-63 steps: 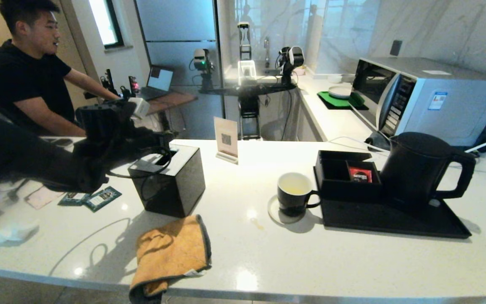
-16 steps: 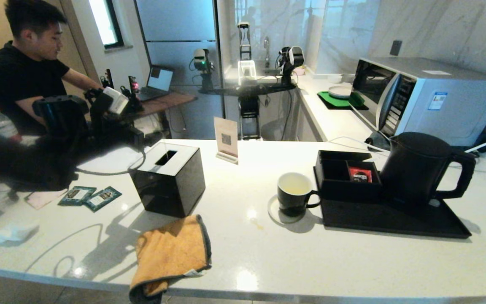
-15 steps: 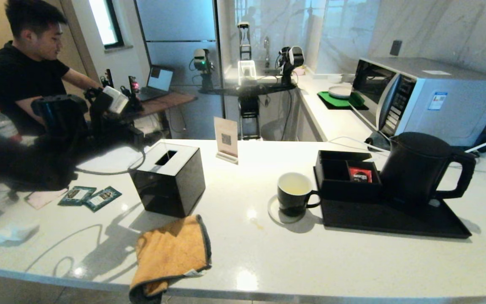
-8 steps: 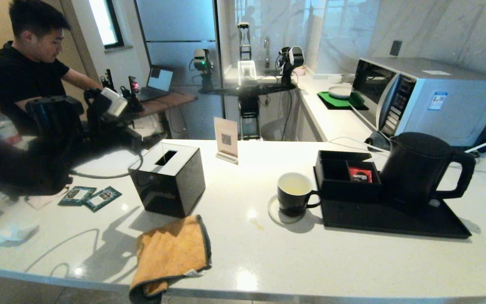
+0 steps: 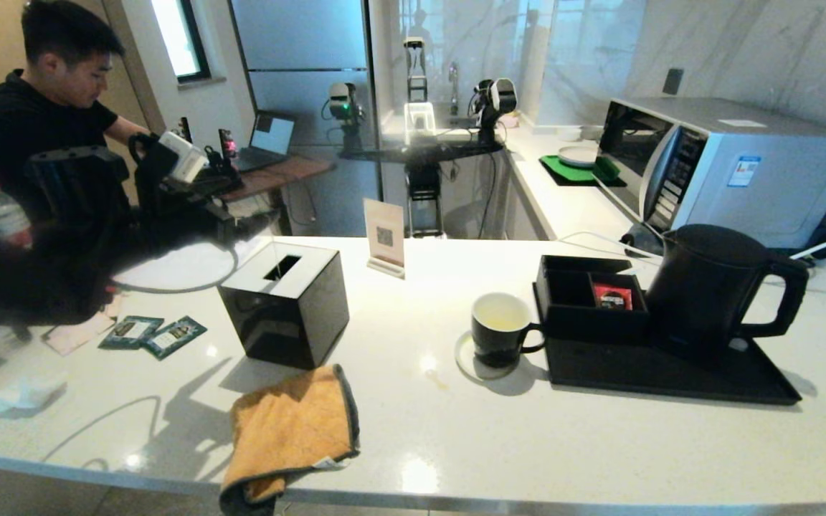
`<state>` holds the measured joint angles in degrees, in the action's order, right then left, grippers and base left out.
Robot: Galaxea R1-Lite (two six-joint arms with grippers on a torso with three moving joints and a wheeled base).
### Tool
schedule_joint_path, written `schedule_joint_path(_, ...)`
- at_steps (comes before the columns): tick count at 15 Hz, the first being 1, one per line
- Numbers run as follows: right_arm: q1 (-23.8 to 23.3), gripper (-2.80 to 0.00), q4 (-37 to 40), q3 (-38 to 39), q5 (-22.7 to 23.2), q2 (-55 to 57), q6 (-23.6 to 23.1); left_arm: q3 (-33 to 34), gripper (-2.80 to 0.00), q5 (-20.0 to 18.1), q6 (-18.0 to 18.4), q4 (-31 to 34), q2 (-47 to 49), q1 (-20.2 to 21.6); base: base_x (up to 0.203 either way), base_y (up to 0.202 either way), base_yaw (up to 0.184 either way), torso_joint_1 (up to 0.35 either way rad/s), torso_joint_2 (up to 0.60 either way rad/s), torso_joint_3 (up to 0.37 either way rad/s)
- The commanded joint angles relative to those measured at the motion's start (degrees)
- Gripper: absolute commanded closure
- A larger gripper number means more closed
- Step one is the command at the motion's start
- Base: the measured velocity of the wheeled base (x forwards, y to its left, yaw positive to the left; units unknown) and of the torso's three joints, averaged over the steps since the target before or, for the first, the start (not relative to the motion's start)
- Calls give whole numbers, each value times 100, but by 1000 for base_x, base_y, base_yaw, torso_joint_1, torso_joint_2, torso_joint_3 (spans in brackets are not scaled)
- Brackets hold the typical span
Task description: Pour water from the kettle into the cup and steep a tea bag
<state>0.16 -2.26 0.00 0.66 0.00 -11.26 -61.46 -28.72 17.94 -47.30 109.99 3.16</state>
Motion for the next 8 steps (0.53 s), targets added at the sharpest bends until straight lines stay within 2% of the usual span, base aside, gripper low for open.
schedule_joint_path(1,2,0,-3,0,4,0,-7,-3,-280,5,8,-20,-143,-51,0,0,0,0,0,0)
schedule_joint_path(8,2,0,-3,0,4,0,-7,130,-280,-11,8,54,-537,-87,0,0,0,0,0,0)
